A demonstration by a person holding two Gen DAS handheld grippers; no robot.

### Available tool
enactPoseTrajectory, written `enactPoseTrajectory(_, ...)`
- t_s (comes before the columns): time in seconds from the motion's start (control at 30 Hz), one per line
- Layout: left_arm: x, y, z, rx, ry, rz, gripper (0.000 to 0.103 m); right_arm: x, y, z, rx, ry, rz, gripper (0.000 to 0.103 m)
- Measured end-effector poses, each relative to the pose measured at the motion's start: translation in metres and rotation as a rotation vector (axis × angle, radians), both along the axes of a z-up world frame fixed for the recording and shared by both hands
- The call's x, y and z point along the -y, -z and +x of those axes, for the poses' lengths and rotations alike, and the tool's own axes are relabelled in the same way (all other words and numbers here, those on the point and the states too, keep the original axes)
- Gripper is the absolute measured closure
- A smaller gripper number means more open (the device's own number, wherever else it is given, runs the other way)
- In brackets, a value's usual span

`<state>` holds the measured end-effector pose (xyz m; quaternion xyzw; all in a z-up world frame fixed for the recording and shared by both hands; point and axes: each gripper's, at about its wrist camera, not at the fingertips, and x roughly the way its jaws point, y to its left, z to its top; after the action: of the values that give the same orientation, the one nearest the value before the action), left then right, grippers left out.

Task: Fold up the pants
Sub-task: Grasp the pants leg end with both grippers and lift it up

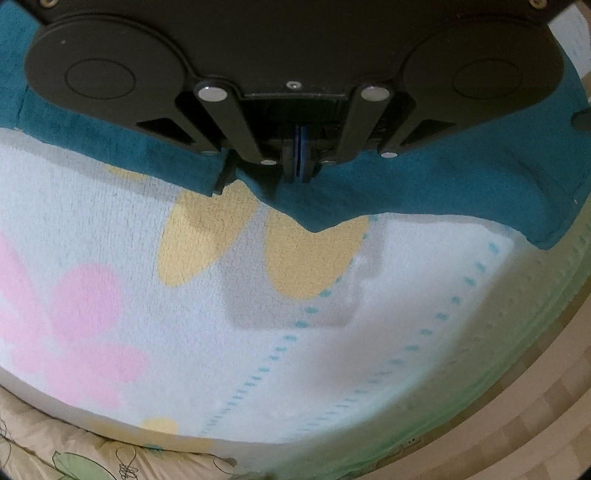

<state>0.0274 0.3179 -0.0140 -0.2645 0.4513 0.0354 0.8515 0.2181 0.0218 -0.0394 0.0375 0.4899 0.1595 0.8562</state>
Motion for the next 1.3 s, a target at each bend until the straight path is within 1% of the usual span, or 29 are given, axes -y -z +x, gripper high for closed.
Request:
enactPoseTrajectory(0.1,-0.002,0.003,0.01,0.01,-0.033,-0.014,0.046,0.002,0.0,0.0,-0.006,0.003,0.012,0.103)
enactPoseTrajectory(0.27,-0.003,0.002,0.022,0.045,-0.086,-0.002,0.046,0.002,0.001,0.001,-0.009,0.0,0.016,0.103)
enactPoseTrajectory(0.4,-0.001,0.003,0.032,0.067,-0.127,-0.011,0.047,0.003,0.001,0.001,-0.011,0.0,0.02,0.103)
enactPoseTrajectory(0.43,0.003,0.002,0.035,0.068,-0.116,0.002,0.062,0.003,0.0,0.001,-0.013,-0.004,0.018,0.103)
enactPoseTrajectory(0.47,0.006,0.0,0.038,0.07,-0.091,0.015,0.08,0.003,-0.003,0.001,-0.011,-0.017,0.015,0.103)
enactPoseTrajectory(0.5,0.01,-0.003,0.041,0.068,-0.063,0.022,0.08,0.002,-0.007,0.001,-0.003,-0.026,0.016,0.101)
enactPoseTrajectory(0.57,0.017,-0.014,0.04,0.104,-0.021,0.063,0.082,0.005,-0.021,-0.007,0.042,-0.032,0.016,0.091)
enactPoseTrajectory(0.63,0.024,-0.029,0.038,0.129,0.033,0.113,0.082,0.013,-0.038,-0.023,0.085,-0.045,0.045,0.091)
enactPoseTrajectory(0.7,0.029,-0.044,0.038,0.152,0.079,0.15,0.082,0.021,-0.048,-0.039,0.083,-0.053,0.086,0.091)
enactPoseTrajectory(0.77,0.034,-0.062,0.04,0.169,0.12,0.164,0.082,0.027,-0.051,-0.058,0.066,-0.067,0.102,0.091)
enactPoseTrajectory(0.83,0.042,-0.082,0.045,0.187,0.177,0.175,0.082,0.031,-0.046,-0.075,0.035,-0.083,0.103,0.091)
enactPoseTrajectory(0.93,0.069,-0.117,0.05,0.232,0.273,0.239,0.082,0.033,-0.03,-0.1,-0.023,-0.108,0.095,0.091)
enactPoseTrajectory(1.0,0.09,-0.137,0.049,0.277,0.324,0.259,0.082,0.035,-0.013,-0.112,-0.077,-0.108,0.081,0.091)
enactPoseTrajectory(1.03,0.102,-0.146,0.048,0.303,0.346,0.26,0.082,0.037,-0.003,-0.115,-0.128,-0.102,0.082,0.09)
enactPoseTrajectory(1.07,0.115,-0.156,0.045,0.332,0.372,0.253,0.082,0.04,0.003,-0.119,-0.151,-0.096,0.098,0.091)
enactPoseTrajectory(1.1,0.127,-0.163,0.042,0.354,0.391,0.248,0.082,0.044,0.002,-0.124,-0.141,-0.091,0.121,0.091)
enactPoseTrajectory(1.17,0.154,-0.174,0.036,0.398,0.43,0.24,0.082,0.051,-0.002,-0.129,-0.169,-0.101,0.134,0.091)
enactPoseTrajectory(1.23,0.184,-0.181,0.034,0.431,0.472,0.223,0.082,0.063,-0.007,-0.136,-0.182,-0.091,0.147,0.091)
enactPoseTrajectory(1.3,0.219,-0.181,0.03,0.46,0.53,0.216,0.082,0.078,-0.013,-0.144,-0.174,-0.057,0.144,0.09)
